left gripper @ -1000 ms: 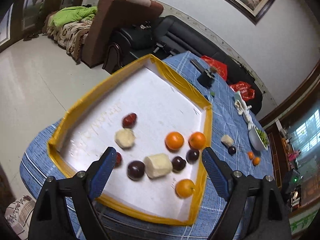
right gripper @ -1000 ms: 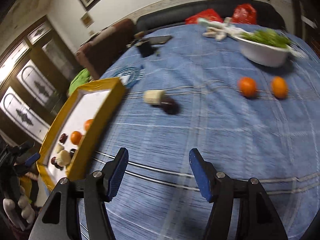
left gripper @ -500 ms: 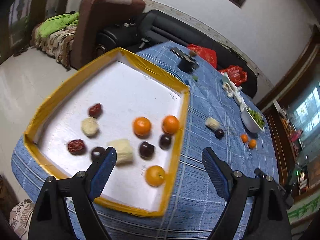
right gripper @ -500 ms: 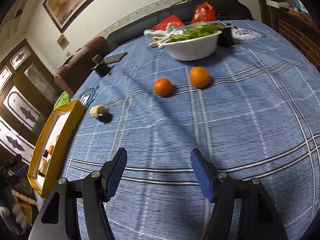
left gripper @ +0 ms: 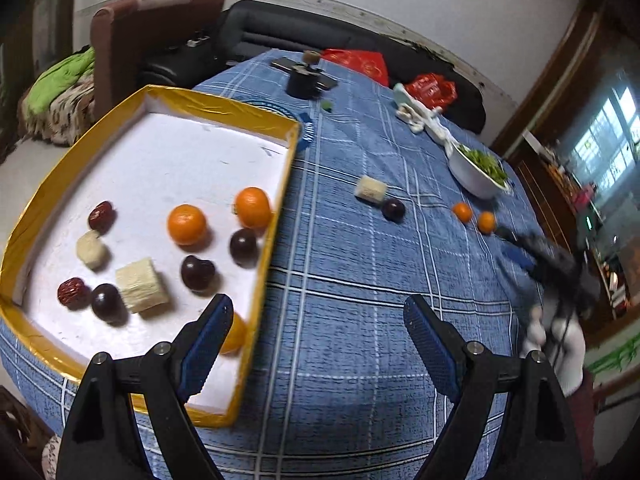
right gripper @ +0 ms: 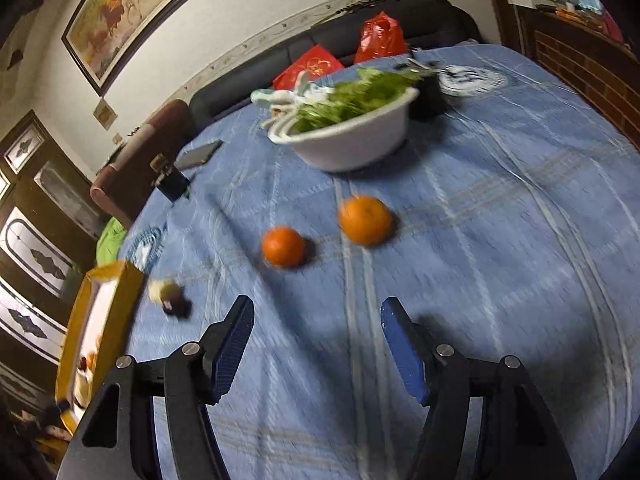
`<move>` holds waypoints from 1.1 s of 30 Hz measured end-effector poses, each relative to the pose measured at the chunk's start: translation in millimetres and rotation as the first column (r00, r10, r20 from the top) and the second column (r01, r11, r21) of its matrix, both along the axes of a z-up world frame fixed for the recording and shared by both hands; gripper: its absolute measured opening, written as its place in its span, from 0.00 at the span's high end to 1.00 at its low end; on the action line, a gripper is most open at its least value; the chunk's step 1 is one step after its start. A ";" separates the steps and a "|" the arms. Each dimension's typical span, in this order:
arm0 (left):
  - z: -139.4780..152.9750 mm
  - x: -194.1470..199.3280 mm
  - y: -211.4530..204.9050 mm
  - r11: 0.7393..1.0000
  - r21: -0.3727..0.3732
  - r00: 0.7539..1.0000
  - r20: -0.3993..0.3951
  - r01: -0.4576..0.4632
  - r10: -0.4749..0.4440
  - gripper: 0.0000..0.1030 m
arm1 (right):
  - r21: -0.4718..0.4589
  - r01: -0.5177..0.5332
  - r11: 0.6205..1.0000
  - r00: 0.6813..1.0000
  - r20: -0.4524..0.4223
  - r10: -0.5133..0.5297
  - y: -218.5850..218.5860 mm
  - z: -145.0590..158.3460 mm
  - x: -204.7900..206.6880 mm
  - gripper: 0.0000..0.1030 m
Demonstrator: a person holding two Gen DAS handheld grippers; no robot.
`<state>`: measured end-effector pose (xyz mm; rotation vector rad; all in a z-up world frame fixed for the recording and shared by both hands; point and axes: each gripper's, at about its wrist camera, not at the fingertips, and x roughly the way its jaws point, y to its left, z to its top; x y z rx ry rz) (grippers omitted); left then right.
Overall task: Organize fruits
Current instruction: 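Move the left tool to a dark plum while the right approaches an orange, then grasp the dark plum with the left tool while the right grasps the orange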
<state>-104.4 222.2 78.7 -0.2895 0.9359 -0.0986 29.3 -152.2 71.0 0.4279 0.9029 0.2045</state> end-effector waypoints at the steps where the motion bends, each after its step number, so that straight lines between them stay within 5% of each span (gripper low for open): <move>1: 0.3 0.7 -4.4 1.000 0.008 1.000 0.002 0.012 -0.012 0.16 | 0.009 -0.012 1.000 1.000 0.002 0.012 5.2 0.0 8.2 0.31; 11: -2.0 30.2 -51.2 0.986 0.117 0.992 0.027 0.121 -0.125 0.16 | -0.143 -0.055 0.988 0.998 0.021 0.058 47.7 -20.2 54.7 0.32; 15: -14.1 61.0 -80.4 0.974 0.133 0.981 0.034 0.183 -0.189 0.18 | -0.137 -0.101 0.985 0.995 0.010 0.103 52.5 -24.0 60.6 0.55; 17: -20.6 76.8 -94.8 0.968 0.133 0.975 0.029 0.214 -0.220 0.33 | -0.117 -0.101 0.988 0.995 0.004 0.102 48.5 -25.5 59.4 0.65; 20: -27.4 97.0 -117.0 0.949 0.169 0.961 0.026 0.267 -0.275 0.56 | -0.104 -0.100 0.989 0.995 0.003 0.101 47.3 -25.4 58.1 0.65; 33: -65.5 156.9 -142.5 0.879 0.359 0.943 -0.009 0.314 -0.333 0.52 | -0.077 -0.109 0.991 0.994 -0.005 0.109 44.7 -25.6 55.4 0.64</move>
